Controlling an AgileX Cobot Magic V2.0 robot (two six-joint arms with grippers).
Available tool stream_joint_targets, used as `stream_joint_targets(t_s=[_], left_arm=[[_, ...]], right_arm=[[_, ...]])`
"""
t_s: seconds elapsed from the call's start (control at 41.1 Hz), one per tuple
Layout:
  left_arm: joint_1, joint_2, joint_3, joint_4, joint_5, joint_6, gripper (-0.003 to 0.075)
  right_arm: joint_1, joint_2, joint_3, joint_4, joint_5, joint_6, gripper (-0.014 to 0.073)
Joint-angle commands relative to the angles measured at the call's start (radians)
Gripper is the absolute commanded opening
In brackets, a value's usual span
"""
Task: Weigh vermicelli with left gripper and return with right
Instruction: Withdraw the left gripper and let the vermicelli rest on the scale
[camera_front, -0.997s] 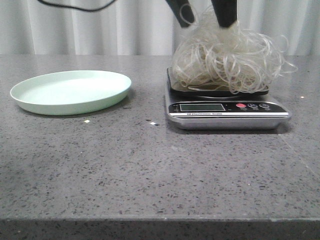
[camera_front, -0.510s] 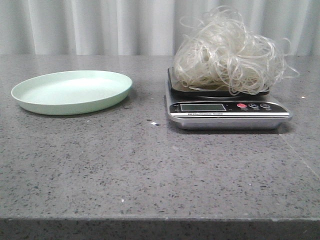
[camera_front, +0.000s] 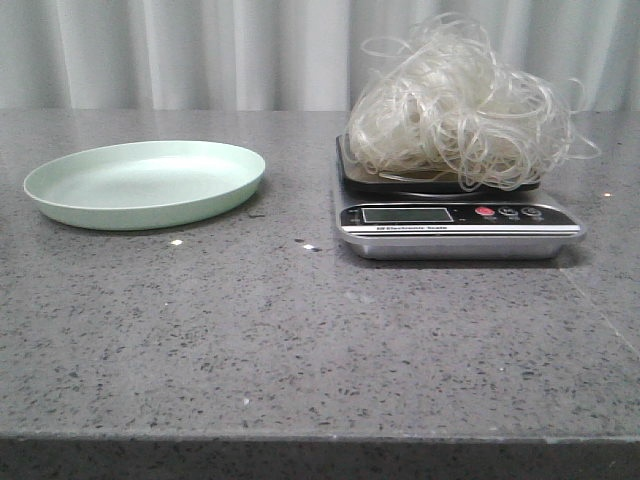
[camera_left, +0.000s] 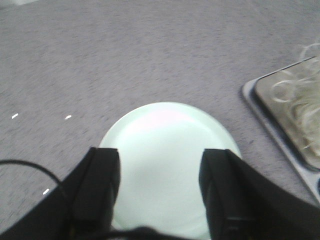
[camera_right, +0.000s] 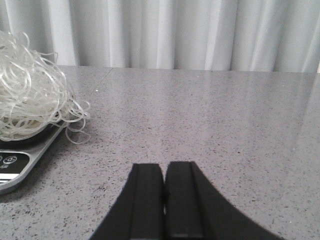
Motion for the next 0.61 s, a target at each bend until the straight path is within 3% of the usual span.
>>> stream_joint_targets(t_s=[0.0, 0.267, 0.583], left_arm=[[0.041, -0.136, 0.123, -0.001, -0.161, -0.011, 0.0334], [0.127, -0.432, 0.5, 0.083, -0.352, -0.009, 0.0134], [0.127, -0.722, 0.799, 0.127, -0.557, -0.009, 0.0137]], right_arm=[[0.001, -0.015, -0.008, -0.004, -0.087, -0.006, 0.0151], [0.001, -0.015, -0.008, -0.004, -0.088, -0.006, 0.0151], [0.001, -0.012, -0.06, 0.024, -0.175, -0.006, 0.0152]])
